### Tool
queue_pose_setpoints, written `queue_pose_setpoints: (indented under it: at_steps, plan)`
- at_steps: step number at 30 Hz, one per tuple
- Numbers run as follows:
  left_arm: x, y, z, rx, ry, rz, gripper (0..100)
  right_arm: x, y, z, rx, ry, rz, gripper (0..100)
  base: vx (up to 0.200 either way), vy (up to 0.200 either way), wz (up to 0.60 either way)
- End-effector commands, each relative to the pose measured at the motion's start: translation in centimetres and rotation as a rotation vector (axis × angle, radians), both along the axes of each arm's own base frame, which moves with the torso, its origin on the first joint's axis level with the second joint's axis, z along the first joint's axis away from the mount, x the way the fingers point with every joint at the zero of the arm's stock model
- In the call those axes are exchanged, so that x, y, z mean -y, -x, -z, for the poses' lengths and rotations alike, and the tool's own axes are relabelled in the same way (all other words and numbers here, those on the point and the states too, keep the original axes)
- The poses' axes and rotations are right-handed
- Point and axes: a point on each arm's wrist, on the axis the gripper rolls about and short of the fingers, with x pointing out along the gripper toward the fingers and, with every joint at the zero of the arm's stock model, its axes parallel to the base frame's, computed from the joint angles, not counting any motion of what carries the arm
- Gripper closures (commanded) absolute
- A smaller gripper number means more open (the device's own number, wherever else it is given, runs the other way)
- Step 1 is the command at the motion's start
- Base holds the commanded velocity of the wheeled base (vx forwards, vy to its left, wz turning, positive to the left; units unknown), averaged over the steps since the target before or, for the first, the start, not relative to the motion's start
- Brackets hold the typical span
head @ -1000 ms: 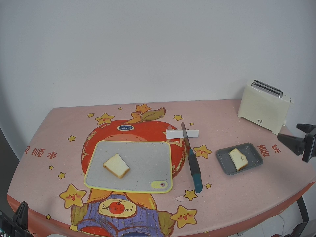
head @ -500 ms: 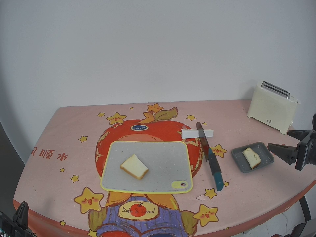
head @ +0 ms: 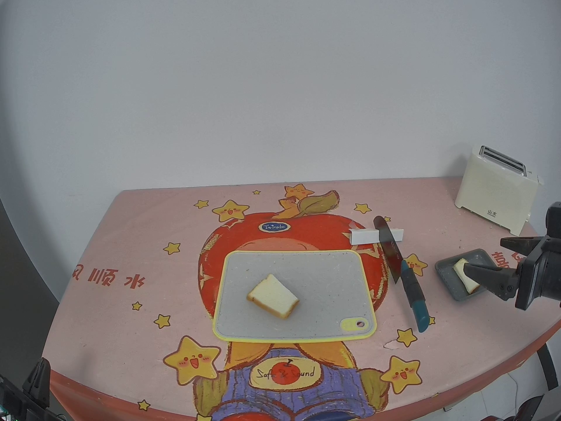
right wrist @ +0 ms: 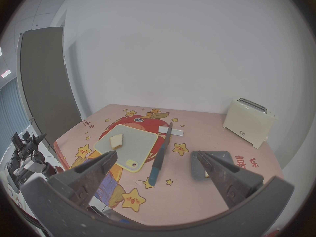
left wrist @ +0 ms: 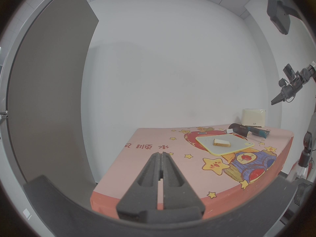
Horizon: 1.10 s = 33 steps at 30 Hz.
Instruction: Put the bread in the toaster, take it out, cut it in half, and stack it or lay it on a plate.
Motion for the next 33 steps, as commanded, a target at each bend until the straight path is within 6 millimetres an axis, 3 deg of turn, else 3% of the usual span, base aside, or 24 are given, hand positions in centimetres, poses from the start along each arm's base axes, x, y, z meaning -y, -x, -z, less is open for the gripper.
queue_pose_setpoints:
  at_steps: [1, 20, 29, 33]
  plan:
    - [0.0, -0.01, 0.53, -0.002, 0.0, -0.001, 100, -0.12, -0.08, 0.06, -0.002, 0.005, -0.005, 0, 0.0, 0.2, 0.0]
    - [-0.01, -0.01, 0.53, -0.002, 0.002, -0.001, 100, -0.25, -0.15, 0.44, -0.018, 0.014, -0.011, 0, 0.0, 0.147, 0.0]
    - [-0.01, -0.01, 0.53, -0.002, 0.003, -0.001, 100, -0.37, -0.26, 0.68, -0.029, 0.021, -0.017, 0, 0.0, 0.0, 0.0]
    - [-0.01, -0.01, 0.53, -0.002, 0.002, -0.001, 100, -0.5, -0.28, 0.79, -0.034, 0.023, -0.022, 0, 0.0, 0.2, 0.0]
